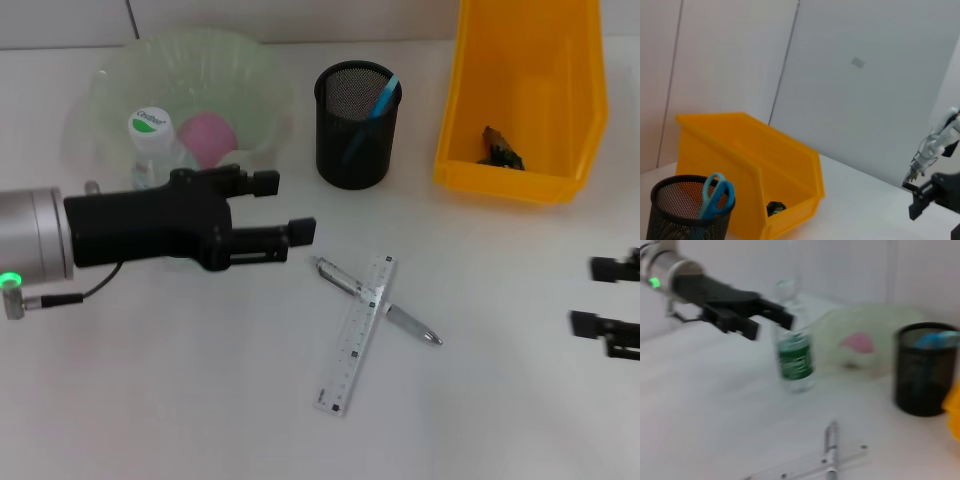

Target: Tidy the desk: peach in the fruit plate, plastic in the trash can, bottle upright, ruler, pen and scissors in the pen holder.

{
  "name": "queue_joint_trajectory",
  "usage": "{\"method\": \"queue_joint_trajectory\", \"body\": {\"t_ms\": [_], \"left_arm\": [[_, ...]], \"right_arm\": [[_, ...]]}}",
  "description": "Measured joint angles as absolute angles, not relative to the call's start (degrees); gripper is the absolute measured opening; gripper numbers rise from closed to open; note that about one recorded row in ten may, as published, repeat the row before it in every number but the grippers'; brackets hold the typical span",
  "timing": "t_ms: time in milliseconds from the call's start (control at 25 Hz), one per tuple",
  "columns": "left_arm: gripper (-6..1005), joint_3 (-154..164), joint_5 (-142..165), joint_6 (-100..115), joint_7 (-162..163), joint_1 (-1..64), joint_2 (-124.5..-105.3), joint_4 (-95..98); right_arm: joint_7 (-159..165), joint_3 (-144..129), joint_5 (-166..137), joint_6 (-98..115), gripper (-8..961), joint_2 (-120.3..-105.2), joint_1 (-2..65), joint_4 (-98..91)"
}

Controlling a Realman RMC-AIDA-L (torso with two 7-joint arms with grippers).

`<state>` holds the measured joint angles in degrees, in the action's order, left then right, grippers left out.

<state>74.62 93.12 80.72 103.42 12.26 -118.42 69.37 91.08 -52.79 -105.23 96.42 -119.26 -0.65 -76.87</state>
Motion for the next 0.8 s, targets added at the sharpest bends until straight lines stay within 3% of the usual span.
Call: {"method": "queue_joint_trajectory", "body": {"t_ms": [280,800], "left_arm": [[797,83.32,107.61,74.29,130.64,13.38,-118.62,87.67],[797,96.81,130.73,72.38,160.09,21.41,-118.82,102.1]], "right_arm": [[67.34,-30.54,-105.28,102.94,695,-118.46,2.77,-48.95],[59.43,-24.13,-108.46,97.75,696,-118.37,3.39,-40.18]]}}
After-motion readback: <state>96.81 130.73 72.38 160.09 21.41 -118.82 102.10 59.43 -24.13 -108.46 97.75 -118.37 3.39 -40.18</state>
